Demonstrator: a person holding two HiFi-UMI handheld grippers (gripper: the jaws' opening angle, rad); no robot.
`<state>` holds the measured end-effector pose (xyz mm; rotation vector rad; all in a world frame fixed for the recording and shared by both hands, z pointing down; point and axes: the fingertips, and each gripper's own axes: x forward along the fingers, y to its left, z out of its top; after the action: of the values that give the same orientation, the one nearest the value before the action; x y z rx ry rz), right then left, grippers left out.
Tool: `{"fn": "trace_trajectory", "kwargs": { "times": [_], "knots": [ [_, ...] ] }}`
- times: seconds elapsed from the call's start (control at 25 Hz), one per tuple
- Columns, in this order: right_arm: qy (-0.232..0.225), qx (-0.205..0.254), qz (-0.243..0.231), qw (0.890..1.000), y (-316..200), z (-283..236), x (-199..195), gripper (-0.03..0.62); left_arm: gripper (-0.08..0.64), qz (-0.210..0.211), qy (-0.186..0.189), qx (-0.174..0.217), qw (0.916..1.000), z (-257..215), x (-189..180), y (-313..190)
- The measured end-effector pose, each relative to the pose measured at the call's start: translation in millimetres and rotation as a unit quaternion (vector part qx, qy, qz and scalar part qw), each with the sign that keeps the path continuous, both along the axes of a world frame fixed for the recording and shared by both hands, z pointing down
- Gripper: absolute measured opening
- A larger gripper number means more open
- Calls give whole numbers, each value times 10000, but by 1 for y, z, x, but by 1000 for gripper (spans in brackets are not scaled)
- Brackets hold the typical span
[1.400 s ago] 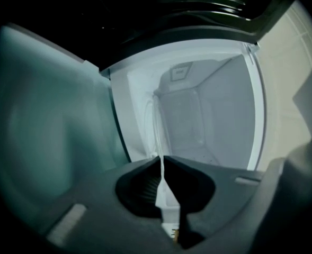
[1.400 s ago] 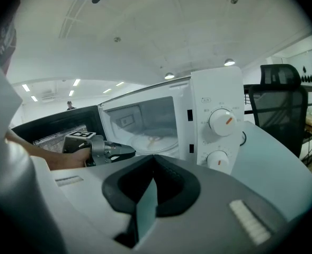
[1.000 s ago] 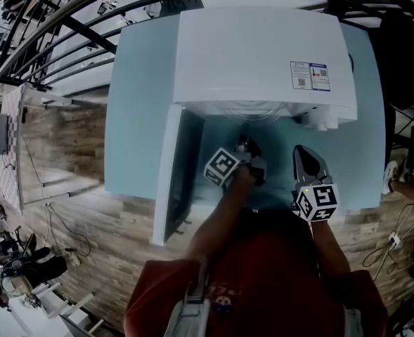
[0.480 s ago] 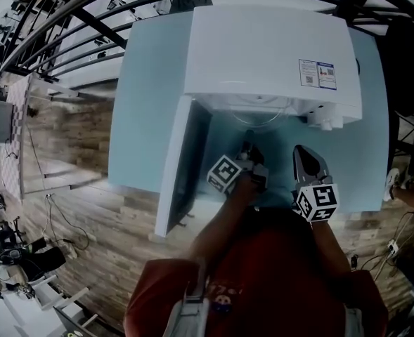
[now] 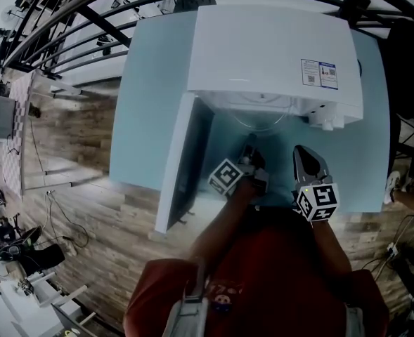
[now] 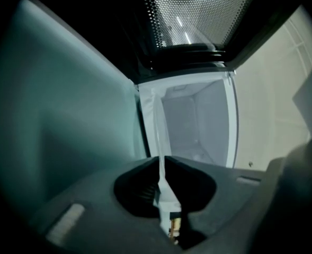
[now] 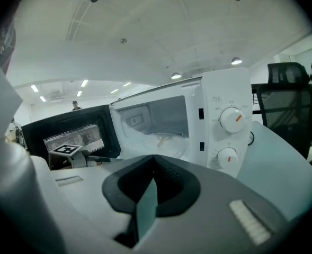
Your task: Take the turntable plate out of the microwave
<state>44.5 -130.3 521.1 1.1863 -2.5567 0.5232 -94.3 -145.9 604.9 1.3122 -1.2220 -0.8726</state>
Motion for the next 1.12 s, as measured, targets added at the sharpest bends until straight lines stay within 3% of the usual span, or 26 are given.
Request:
{"fn": "trace_trajectory", "kwargs": {
  "times": [0.16, 0.36, 1.12],
  "knots": [
    [-6, 6, 1, 10000, -2, 1, 0, 0, 66, 22, -13, 156, 9999, -4, 0, -3],
    [13, -27, -8, 10000, -1, 2, -1, 0, 158, -5, 274, 564, 9980, -15, 1, -14],
    [219, -148, 59, 9996, -17, 12, -9, 0, 179, -166, 671, 544, 9961, 4, -18, -51]
  ]
}}
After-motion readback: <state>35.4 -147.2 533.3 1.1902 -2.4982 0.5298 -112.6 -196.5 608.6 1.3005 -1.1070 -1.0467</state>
